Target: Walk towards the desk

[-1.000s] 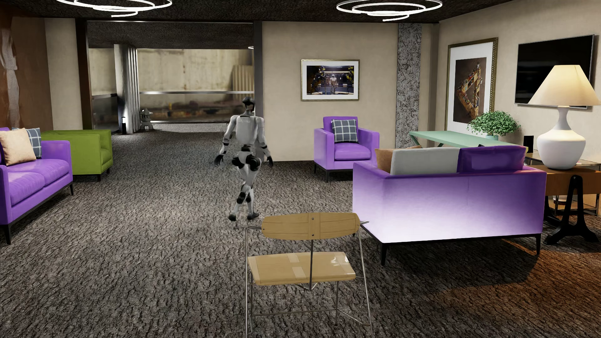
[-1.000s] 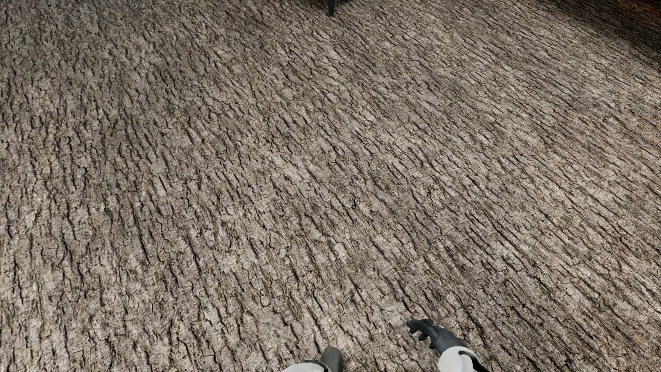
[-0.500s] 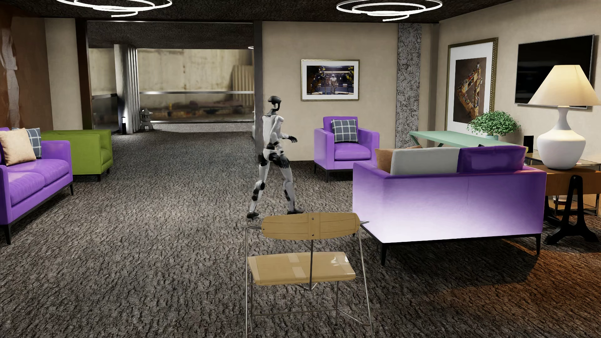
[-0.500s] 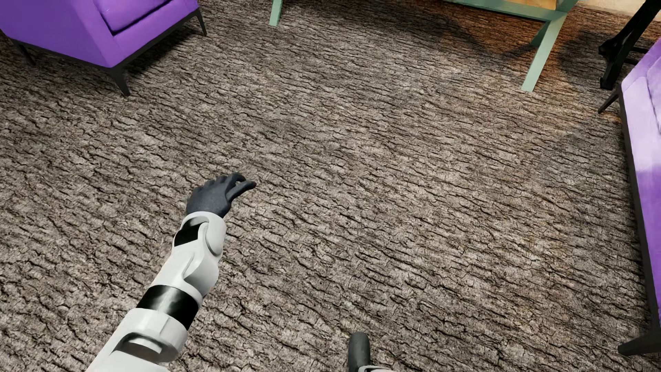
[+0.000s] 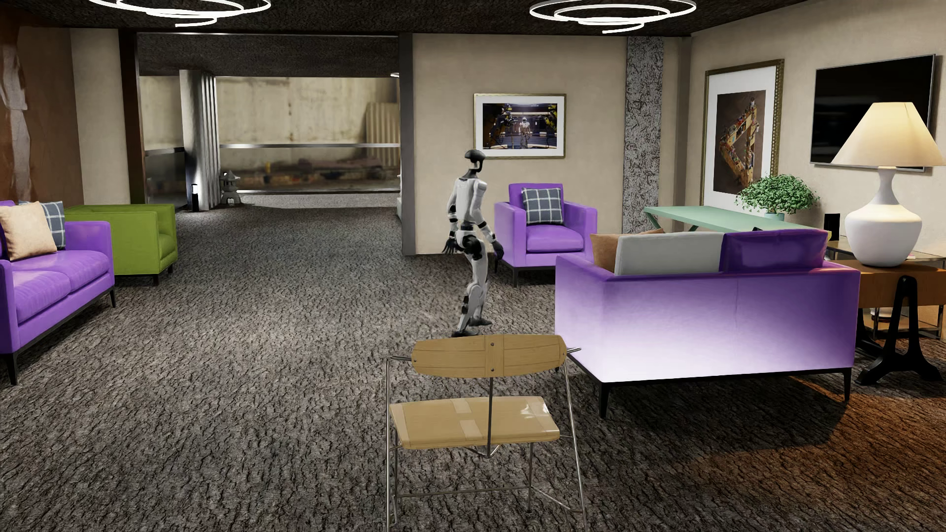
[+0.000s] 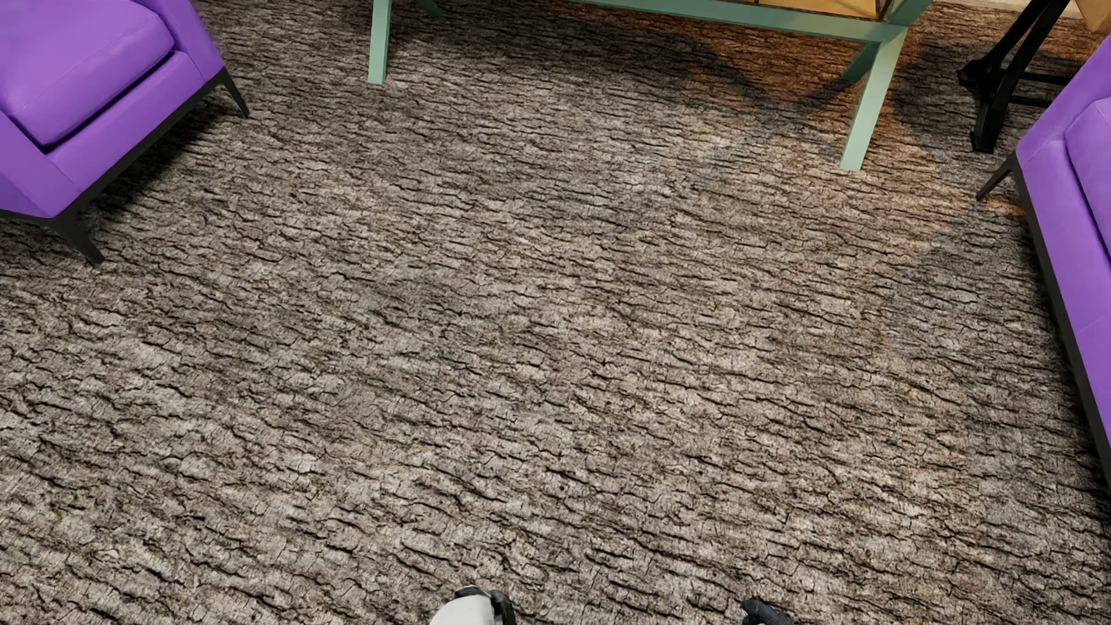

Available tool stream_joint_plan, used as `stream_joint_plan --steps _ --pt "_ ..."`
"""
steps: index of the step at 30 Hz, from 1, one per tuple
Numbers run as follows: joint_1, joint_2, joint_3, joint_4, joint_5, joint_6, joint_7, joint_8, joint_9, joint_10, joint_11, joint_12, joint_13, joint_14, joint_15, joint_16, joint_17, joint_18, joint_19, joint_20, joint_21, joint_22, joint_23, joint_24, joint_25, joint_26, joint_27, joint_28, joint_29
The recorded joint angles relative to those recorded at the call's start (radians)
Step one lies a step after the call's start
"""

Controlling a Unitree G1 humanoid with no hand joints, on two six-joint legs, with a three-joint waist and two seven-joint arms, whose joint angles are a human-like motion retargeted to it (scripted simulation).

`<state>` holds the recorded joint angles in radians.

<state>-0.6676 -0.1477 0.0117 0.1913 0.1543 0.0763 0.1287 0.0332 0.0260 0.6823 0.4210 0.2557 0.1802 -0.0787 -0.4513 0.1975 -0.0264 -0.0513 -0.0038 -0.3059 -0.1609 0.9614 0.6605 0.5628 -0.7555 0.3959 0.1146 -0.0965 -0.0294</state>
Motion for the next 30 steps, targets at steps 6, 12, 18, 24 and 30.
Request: stream_joint_plan --steps 6,12,18,24,30 --pt "0.154 0.005 0.033 -0.113 -0.101 -0.038 0.097 0.010 -0.019 -0.246 0.403 0.117 0.022 0.039 0.141 -0.079 -0.031 0.148 0.123 0.057 -0.073 0.033 -0.044 0.004 0.107 0.063 0.044 0.036 -0.103" --pt "0.385 -0.397 0.018 -0.198 -0.327 -0.119 0.129 -0.015 0.000 -0.173 0.981 -0.141 0.067 -0.189 0.366 -0.093 -0.065 0.133 0.100 0.139 0.002 -0.074 0.067 0.015 0.027 -0.021 0.120 0.227 0.107" --pt "0.524 -0.438 -0.055 -0.271 -0.386 -0.156 -0.022 -0.182 -0.024 -0.207 0.046 -0.487 0.139 -0.326 0.346 -0.064 -0.043 0.091 0.117 -0.001 -0.110 -0.203 0.094 0.073 0.083 -0.134 0.153 0.175 0.050" --pt "0.622 -0.315 -0.063 -0.150 -0.347 -0.135 -0.087 -0.259 -0.020 -0.017 0.064 -0.432 0.110 -0.300 0.315 -0.060 -0.019 0.009 -0.018 0.031 -0.091 -0.312 0.153 0.041 0.035 -0.142 0.182 0.279 0.059" --pt "0.225 -0.103 -0.051 0.062 -0.150 -0.044 -0.193 -0.341 0.025 0.704 0.048 -0.219 0.002 0.111 0.144 -0.015 0.055 -0.017 -0.053 -0.030 -0.060 -0.067 0.062 0.005 0.071 0.010 0.092 0.130 -0.024"
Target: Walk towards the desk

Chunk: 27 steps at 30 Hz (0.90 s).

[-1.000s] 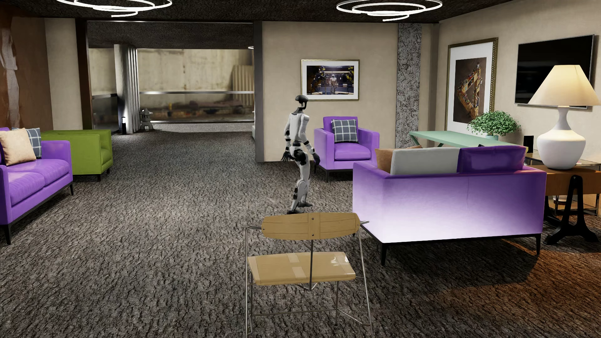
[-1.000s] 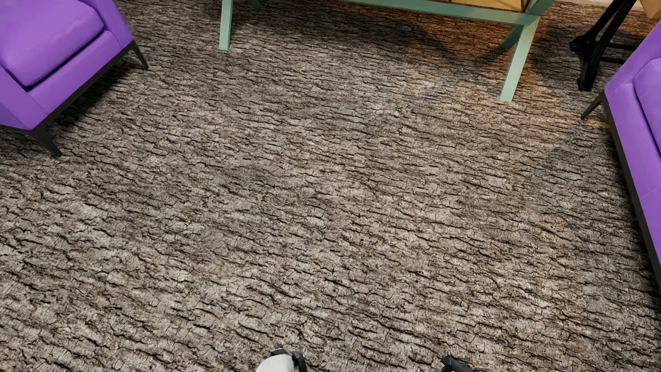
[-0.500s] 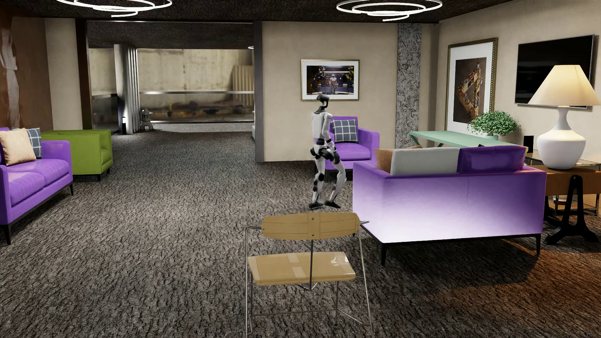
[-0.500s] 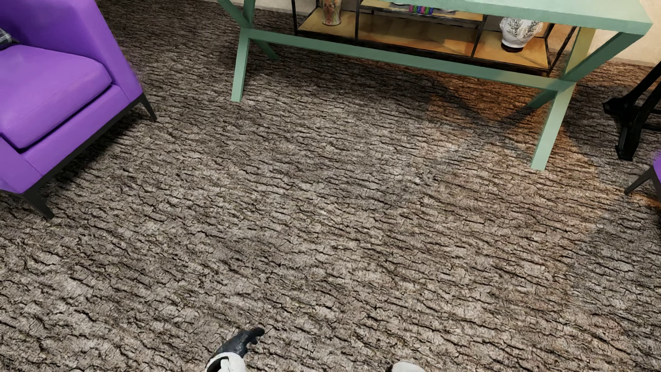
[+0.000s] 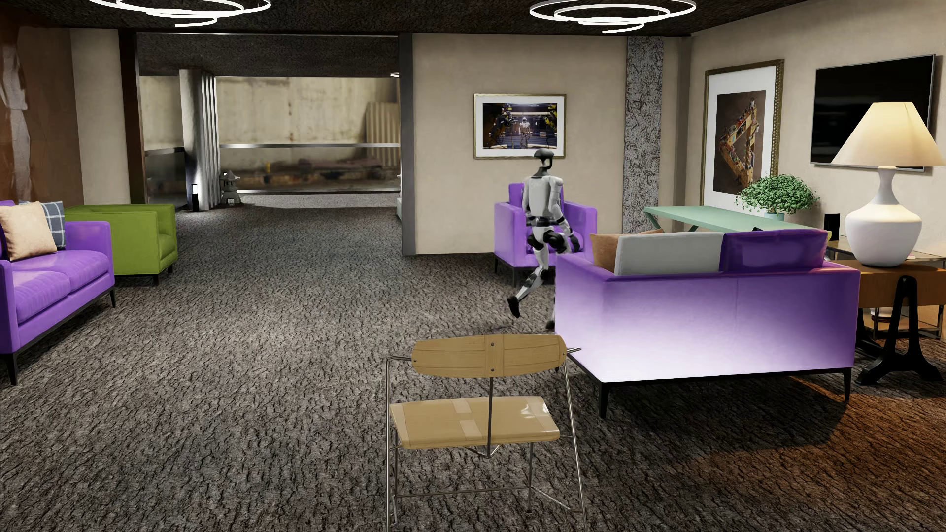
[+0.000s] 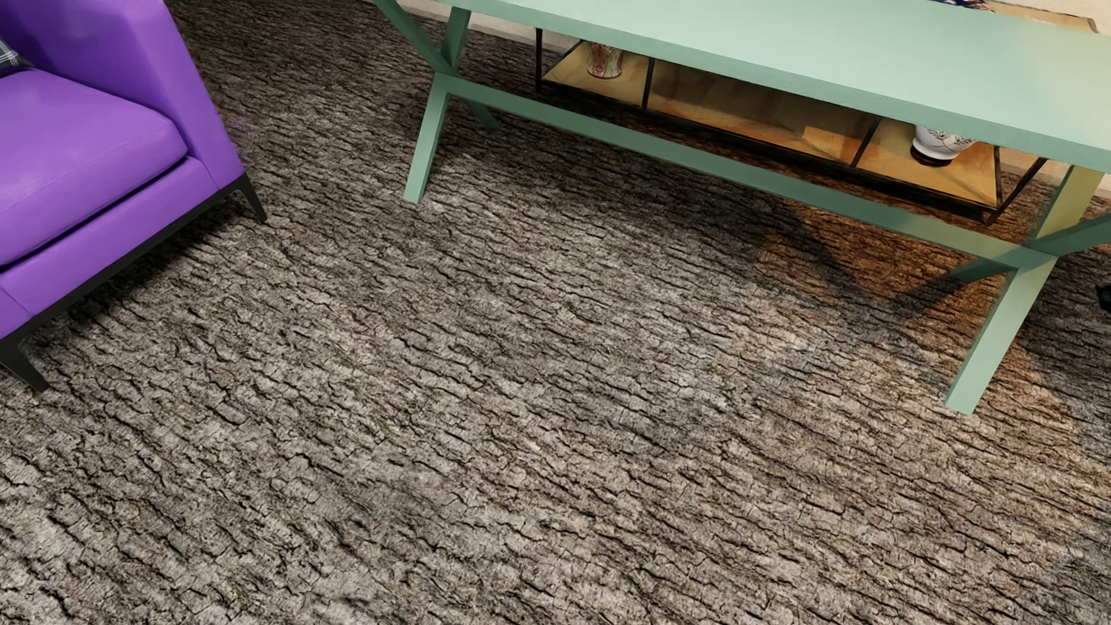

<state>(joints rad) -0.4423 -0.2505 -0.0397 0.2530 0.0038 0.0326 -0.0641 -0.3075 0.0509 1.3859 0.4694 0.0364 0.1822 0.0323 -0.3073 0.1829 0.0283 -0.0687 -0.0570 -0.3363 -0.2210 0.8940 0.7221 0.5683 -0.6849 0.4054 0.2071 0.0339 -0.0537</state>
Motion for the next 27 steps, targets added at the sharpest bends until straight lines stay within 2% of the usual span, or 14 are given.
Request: stream_joint_plan --steps 2,4,5,8,9,11,13,15,17,20,24,25,26,27 --pt "-0.108 0.025 0.021 0.027 0.026 0.019 0.072 0.041 0.007 0.002 0.017 0.071 -0.071 -0.057 -0.046 -0.038 -0.028 0.031 0.001 -0.032 0.045 0.119 0.033 -0.005 -0.037 0.065 -0.006 -0.046 -0.020" --pt "-0.167 0.053 0.046 0.031 0.046 0.027 0.185 0.085 0.001 -0.169 0.008 0.159 -0.146 -0.130 -0.081 -0.033 -0.049 0.063 0.012 -0.104 0.113 0.122 0.060 0.031 -0.063 0.022 -0.015 -0.161 0.023" --pt "-0.183 0.065 0.057 0.016 0.055 0.029 0.231 0.105 -0.006 -0.303 0.001 0.212 -0.175 -0.148 -0.098 -0.027 -0.053 0.062 0.019 -0.082 0.142 0.090 0.059 0.012 -0.070 -0.005 -0.024 -0.178 0.039" --pt "-0.163 0.108 0.080 -0.068 0.085 0.038 0.259 0.152 -0.038 -0.876 -0.041 0.345 -0.209 -0.084 -0.148 -0.053 -0.043 0.016 0.037 0.081 0.185 -0.012 0.017 -0.076 -0.049 -0.013 -0.071 -0.083 0.033" --pt "-0.132 0.126 0.084 -0.077 0.090 0.043 0.279 0.166 -0.049 -1.053 -0.063 0.367 -0.211 -0.003 -0.158 -0.073 -0.040 0.069 0.044 0.117 0.187 -0.031 0.008 -0.084 -0.040 -0.008 -0.072 -0.043 0.018" --pt "-0.096 0.140 0.089 -0.063 0.080 0.044 0.342 0.205 -0.062 -1.087 -0.035 0.359 -0.209 0.054 -0.182 -0.105 -0.040 0.177 0.062 0.114 0.178 -0.020 0.013 -0.054 -0.023 0.023 -0.058 -0.021 -0.007" --pt "-0.078 0.123 0.086 -0.082 0.033 0.018 0.352 0.203 -0.060 -1.012 0.097 0.258 -0.176 -0.024 -0.150 -0.093 -0.036 0.156 0.076 0.022 0.138 0.046 0.043 0.024 0.006 0.036 -0.013 -0.102 -0.039" --pt "-0.043 0.045 0.078 -0.100 -0.014 0.002 0.378 0.239 -0.055 -0.954 0.318 0.140 -0.140 -0.095 0.012 -0.047 -0.060 0.164 0.141 -0.076 0.146 0.051 0.092 0.106 -0.010 0.011 0.024 -0.198 0.043" --pt "0.017 -0.079 0.071 -0.118 -0.040 -0.016 0.429 0.334 -0.050 -0.933 0.596 0.054 -0.133 -0.159 0.151 -0.023 -0.118 0.161 0.254 -0.049 0.132 -0.009 0.123 0.118 -0.042 -0.027 0.046 -0.104 0.135" --pt "0.098 -0.248 0.061 -0.133 -0.148 -0.052 0.477 0.330 -0.043 -0.927 0.792 -0.084 -0.093 -0.220 0.113 0.005 -0.117 0.133 0.222 0.069 0.007 -0.060 0.106 0.044 -0.003 -0.049 0.072 0.125 -0.035" --pt "0.159 -0.319 0.018 -0.146 -0.203 -0.076 0.462 0.285 -0.045 -0.916 0.414 -0.270 -0.020 -0.283 0.028 0.097 -0.129 0.094 0.180 0.047 -0.018 -0.103 0.064 0.034 0.030 -0.076 0.030 0.081 0.036" --pt "0.175 -0.290 0.010 -0.151 -0.185 -0.080 0.446 0.299 -0.048 -0.926 0.207 -0.309 0.000 -0.291 0.071 0.113 -0.126 0.084 0.204 0.027 -0.026 -0.114 0.052 0.039 0.034 -0.085 0.030 0.076 0.044" --pt "0.195 -0.238 0.007 -0.150 -0.188 -0.083 0.429 0.255 -0.053 -0.952 0.052 -0.342 0.019 -0.293 0.143 0.125 -0.111 0.076 0.175 0.002 -0.036 -0.120 0.047 0.045 0.038 -0.094 0.035 0.076 0.033" --pt "0.202 -0.201 0.007 -0.151 -0.200 -0.086 0.410 0.213 -0.056 -0.939 0.025 -0.370 0.038 -0.304 0.104 0.128 -0.101 0.065 0.137 -0.026 -0.042 -0.120 0.053 0.050 0.035 -0.095 0.044 0.073 0.023"
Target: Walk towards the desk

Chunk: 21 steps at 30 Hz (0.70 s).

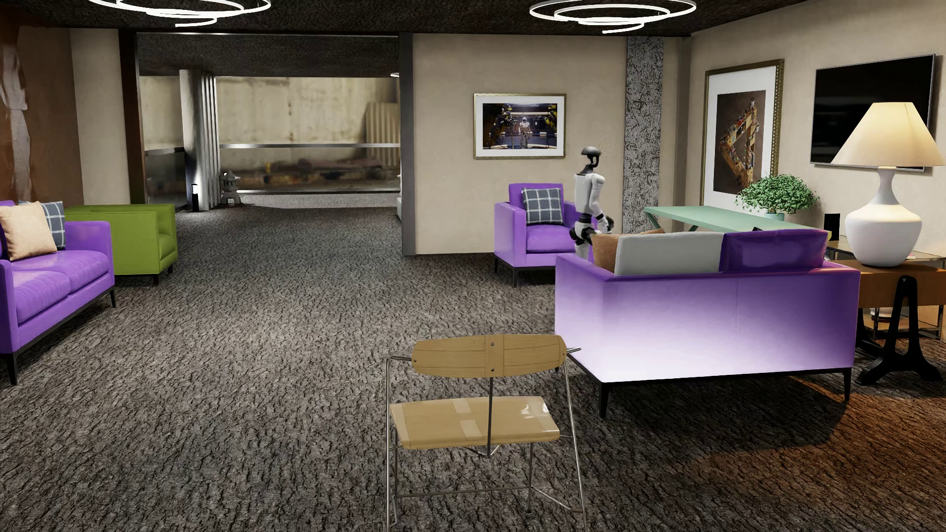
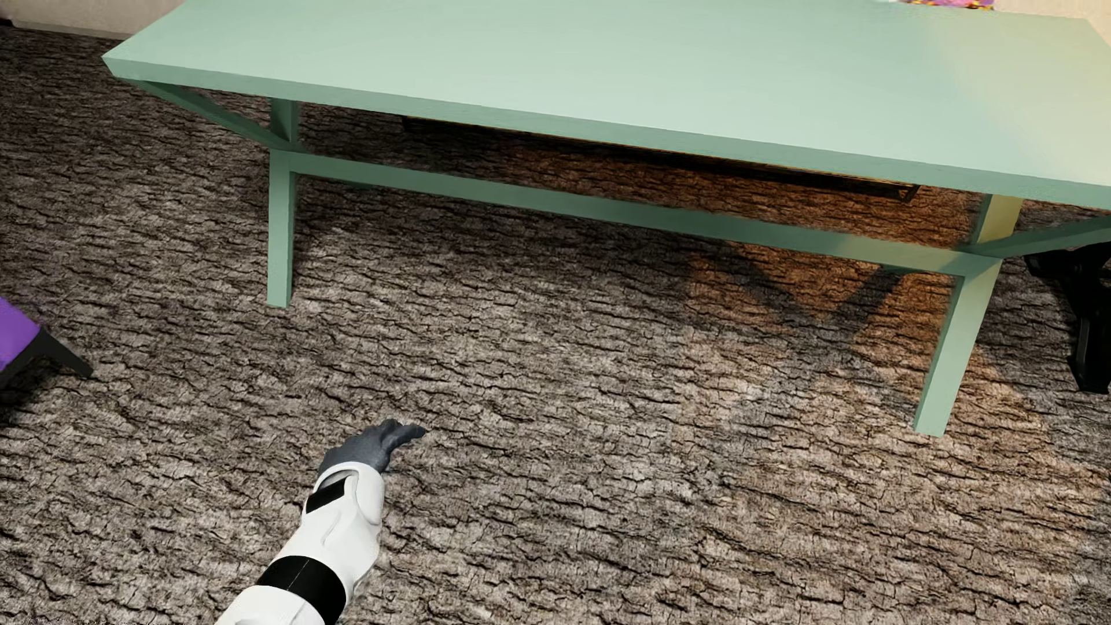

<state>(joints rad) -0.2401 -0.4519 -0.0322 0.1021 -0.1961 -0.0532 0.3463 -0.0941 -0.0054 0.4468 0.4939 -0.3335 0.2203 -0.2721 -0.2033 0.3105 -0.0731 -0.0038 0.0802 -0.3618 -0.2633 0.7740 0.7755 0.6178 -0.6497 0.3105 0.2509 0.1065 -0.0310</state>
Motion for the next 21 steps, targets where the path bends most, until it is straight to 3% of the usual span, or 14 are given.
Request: stream_joint_plan --steps 3,5,6,8,9,10,12,13,14,16,17,19,21 --pt "-0.032 0.071 0.001 0.061 0.032 0.008 -0.054 -0.075 0.004 0.104 -0.051 0.010 -0.012 -0.013 -0.012 -0.020 0.029 -0.034 -0.039 0.013 0.042 -0.048 0.067 -0.016 -0.041 0.013 0.034 0.028 0.046" --pt "-0.117 0.104 0.003 0.116 0.061 0.021 -0.120 -0.130 0.012 0.252 -0.071 0.077 -0.021 0.031 -0.031 -0.067 0.039 -0.068 -0.049 0.035 0.066 -0.095 0.059 -0.053 -0.070 -0.016 0.023 0.056 0.094" --pt "-0.178 0.119 0.003 0.139 0.077 0.030 -0.172 -0.160 0.017 0.341 -0.080 0.109 -0.020 0.076 -0.042 -0.073 0.051 -0.092 -0.056 0.006 0.059 -0.098 0.036 -0.047 -0.069 -0.035 0.011 0.033 0.084" --pt "-0.297 0.138 -0.003 0.161 0.100 0.051 -0.277 -0.213 0.026 0.500 -0.083 0.162 -0.018 0.171 -0.064 -0.062 0.072 -0.179 -0.063 -0.079 0.051 -0.051 -0.017 0.025 -0.059 -0.058 -0.019 -0.066 0.017" --pt "-0.331 0.144 -0.006 0.170 0.108 0.063 -0.308 -0.233 0.029 0.546 -0.081 0.192 -0.022 0.165 -0.074 -0.074 0.074 -0.212 -0.065 -0.075 0.052 -0.004 -0.033 0.032 -0.058 -0.044 -0.031 -0.054 -0.008" --pt "-0.345 0.150 -0.008 0.184 0.117 0.075 -0.323 -0.243 0.030 0.550 -0.080 0.228 -0.031 0.118 -0.080 -0.101 0.068 -0.206 -0.064 -0.026 0.059 0.062 -0.045 0.008 -0.060 -0.006 -0.036 0.017 -0.018" --pt "-0.299 0.167 -0.006 0.199 0.131 0.092 -0.305 -0.242 0.025 0.411 -0.101 0.311 -0.051 0.060 -0.080 -0.176 0.042 -0.150 -0.061 0.164 0.075 0.179 -0.072 -0.150 -0.064 0.084 -0.044 0.135 -0.015" --pt "-0.245 0.181 -0.003 0.181 0.133 0.098 -0.295 -0.233 0.020 0.285 -0.129 0.357 -0.056 0.074 -0.072 -0.197 0.023 -0.127 -0.058 0.223 0.072 0.206 -0.084 -0.209 -0.060 0.120 -0.065 0.128 -0.015" --pt "-0.185 0.191 -0.001 0.190 0.136 0.104 -0.235 -0.224 0.013 0.202 -0.143 0.403 -0.064 0.031 -0.069 -0.201 0.013 -0.098 -0.053 0.213 0.070 0.218 -0.093 -0.213 -0.057 0.144 -0.077 0.076 -0.020" --pt "-0.079 0.211 0.009 0.184 0.134 0.113 -0.151 -0.202 0.000 0.053 -0.175 0.495 -0.072 0.004 -0.057 -0.159 -0.006 -0.080 -0.044 0.087 0.056 0.209 -0.114 -0.133 -0.041 0.089 -0.093 -0.089 -0.029" --pt "-0.048 0.217 0.015 0.170 0.126 0.113 -0.135 -0.195 -0.004 0.003 -0.185 0.530 -0.071 0.020 -0.052 -0.140 0.001 -0.083 -0.039 0.046 0.031 0.199 -0.121 -0.105 -0.021 0.063 -0.092 -0.136 -0.047" --pt "-0.012 0.224 0.021 0.141 0.099 0.107 -0.115 -0.194 -0.010 -0.058 -0.186 0.565 -0.065 0.042 -0.052 -0.130 0.025 -0.083 -0.027 0.004 -0.002 0.186 -0.106 -0.069 0.000 0.080 -0.078 -0.169 -0.077" --pt "0.006 0.238 0.025 0.113 0.073 0.100 -0.118 -0.205 -0.012 -0.083 -0.185 0.560 -0.055 0.044 -0.058 -0.117 0.035 -0.077 -0.017 -0.032 0.008 0.170 -0.063 -0.036 -0.019 0.089 -0.060 -0.171 -0.044"
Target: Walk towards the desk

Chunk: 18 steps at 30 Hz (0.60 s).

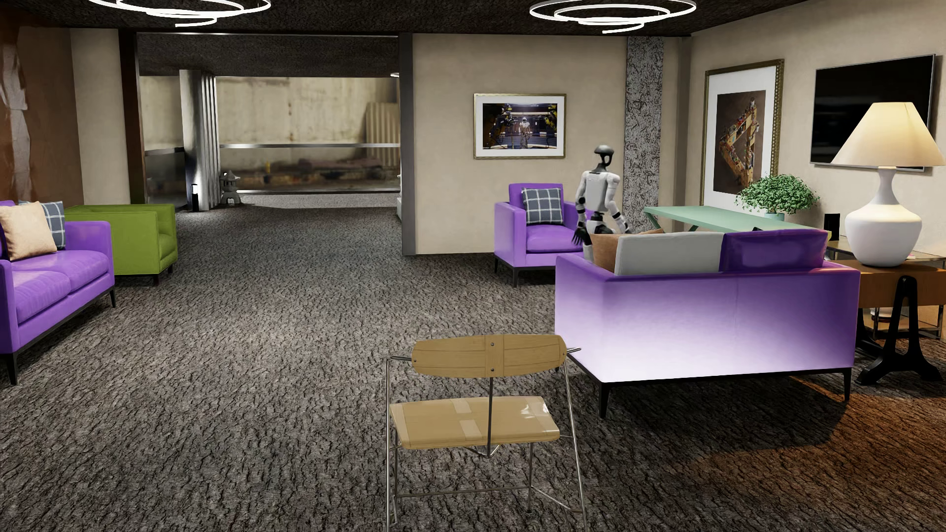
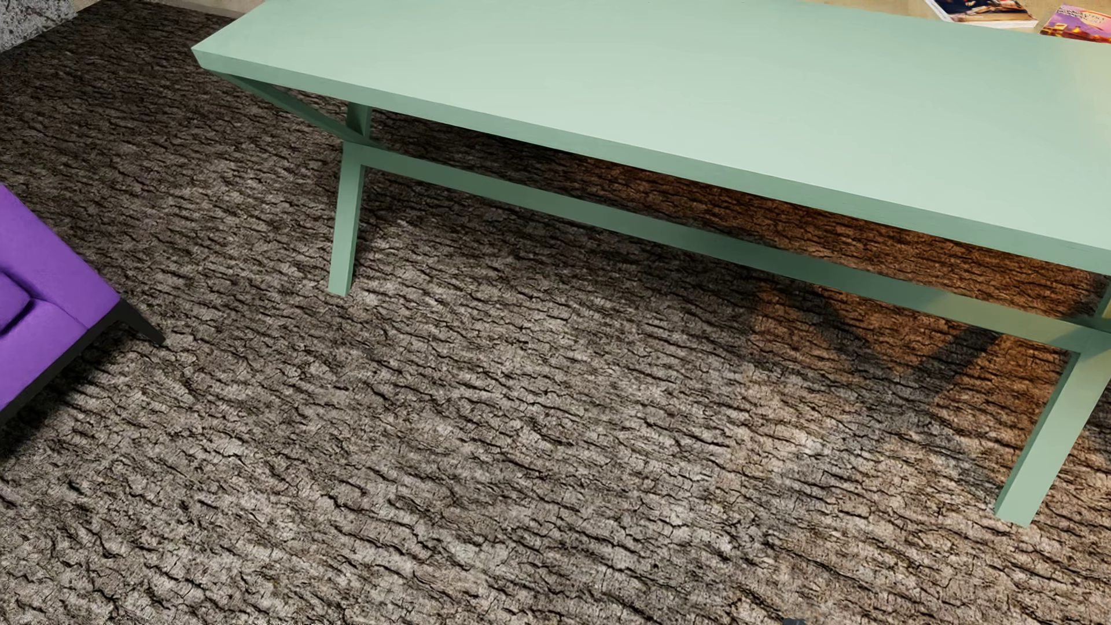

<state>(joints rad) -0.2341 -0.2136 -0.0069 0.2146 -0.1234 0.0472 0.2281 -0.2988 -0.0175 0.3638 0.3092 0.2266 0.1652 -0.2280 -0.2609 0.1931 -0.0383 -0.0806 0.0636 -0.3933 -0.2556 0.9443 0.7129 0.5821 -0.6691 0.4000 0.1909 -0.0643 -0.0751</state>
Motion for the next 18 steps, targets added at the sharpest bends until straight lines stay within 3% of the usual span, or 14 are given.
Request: stream_joint_plan --steps 3,6,8,11,18 --pt "0.019 0.023 0.008 -0.043 -0.044 -0.008 -0.024 -0.027 0.000 -0.009 0.021 -0.075 0.009 -0.004 -0.015 -0.010 -0.007 0.012 0.016 -0.005 0.049 -0.007 0.095 0.006 -0.062 0.013 0.032 0.023 0.094" --pt "0.020 0.041 0.014 -0.071 -0.077 -0.017 -0.048 -0.050 0.000 0.009 0.039 -0.157 0.009 -0.016 -0.026 -0.028 0.011 0.021 0.027 -0.005 0.055 -0.077 0.148 0.016 -0.086 -0.022 0.081 0.071 0.133" --pt "0.023 0.052 0.012 -0.084 -0.090 -0.023 -0.056 -0.059 0.001 0.014 0.040 -0.196 0.013 -0.020 -0.028 -0.042 0.021 0.026 0.032 0.003 0.044 -0.137 0.142 0.007 -0.082 -0.064 0.074 0.122 0.110" --pt "0.032 0.058 0.004 -0.097 -0.103 -0.030 -0.056 -0.059 0.000 0.009 0.044 -0.244 0.016 -0.021 -0.030 -0.059 0.028 0.032 0.038 -0.007 0.052 -0.194 0.106 0.007 -0.080 -0.089 0.041 0.149 0.093" --pt "0.026 0.037 -0.009 -0.088 -0.094 -0.044 -0.029 -0.029 -0.001 0.014 0.039 -0.279 0.000 -0.021 -0.020 -0.049 0.002 0.038 0.038 -0.059 0.086 -0.152 0.019 0.010 -0.060 -0.072 0.015 0.118 0.063"
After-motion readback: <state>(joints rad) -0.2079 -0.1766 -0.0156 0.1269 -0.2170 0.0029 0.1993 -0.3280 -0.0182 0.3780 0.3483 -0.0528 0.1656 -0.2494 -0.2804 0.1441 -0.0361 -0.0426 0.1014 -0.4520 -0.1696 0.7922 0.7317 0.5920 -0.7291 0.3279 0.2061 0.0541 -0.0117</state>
